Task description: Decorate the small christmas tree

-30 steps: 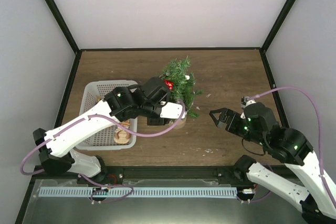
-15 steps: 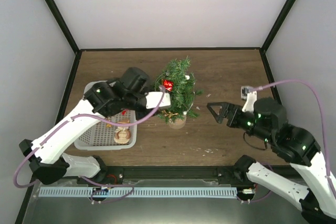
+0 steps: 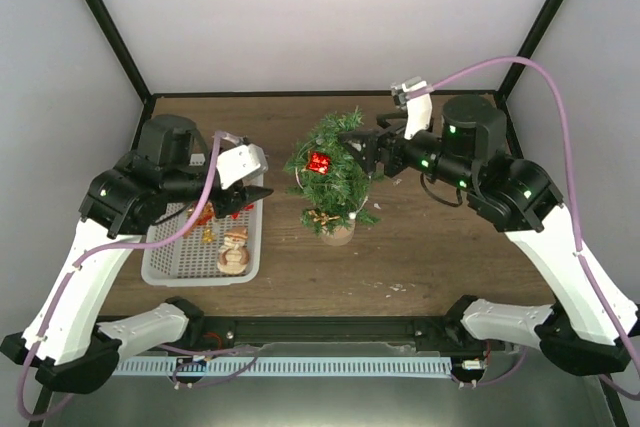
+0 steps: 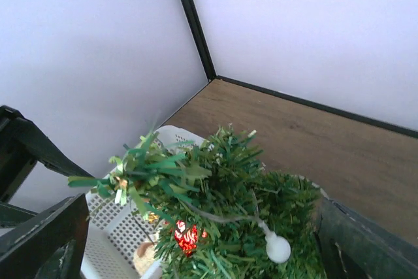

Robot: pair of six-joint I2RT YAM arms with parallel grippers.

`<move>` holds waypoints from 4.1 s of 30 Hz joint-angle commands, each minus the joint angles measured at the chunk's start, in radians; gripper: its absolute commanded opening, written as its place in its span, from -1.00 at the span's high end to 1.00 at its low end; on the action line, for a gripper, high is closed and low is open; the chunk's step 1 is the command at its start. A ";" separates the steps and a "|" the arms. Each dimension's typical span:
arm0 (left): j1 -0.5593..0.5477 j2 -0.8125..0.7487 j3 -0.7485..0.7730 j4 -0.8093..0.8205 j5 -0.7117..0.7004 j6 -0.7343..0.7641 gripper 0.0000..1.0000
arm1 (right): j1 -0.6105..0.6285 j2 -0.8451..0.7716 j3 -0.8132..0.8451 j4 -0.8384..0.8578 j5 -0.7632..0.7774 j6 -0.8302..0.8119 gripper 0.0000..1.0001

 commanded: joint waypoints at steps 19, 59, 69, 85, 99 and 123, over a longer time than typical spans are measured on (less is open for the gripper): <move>0.059 -0.020 -0.033 -0.039 0.088 0.022 0.13 | -0.006 0.047 -0.074 0.154 -0.101 -0.213 -0.44; 0.274 0.058 -0.040 0.191 -0.263 -0.229 0.21 | 0.008 0.272 0.289 -0.054 0.300 0.020 0.99; 0.422 0.083 -0.013 0.233 -0.230 -0.284 0.22 | 0.133 0.457 0.529 -0.244 0.700 0.270 0.99; 0.422 0.093 -0.049 0.265 -0.145 -0.336 0.22 | 0.208 0.556 0.596 -0.176 0.930 0.391 0.99; 0.421 0.075 -0.066 0.263 -0.133 -0.370 0.23 | 0.213 0.620 0.666 -0.161 1.114 0.360 0.99; 0.421 0.054 -0.093 0.256 -0.138 -0.384 0.24 | 0.199 0.656 0.556 -0.147 1.207 0.494 0.99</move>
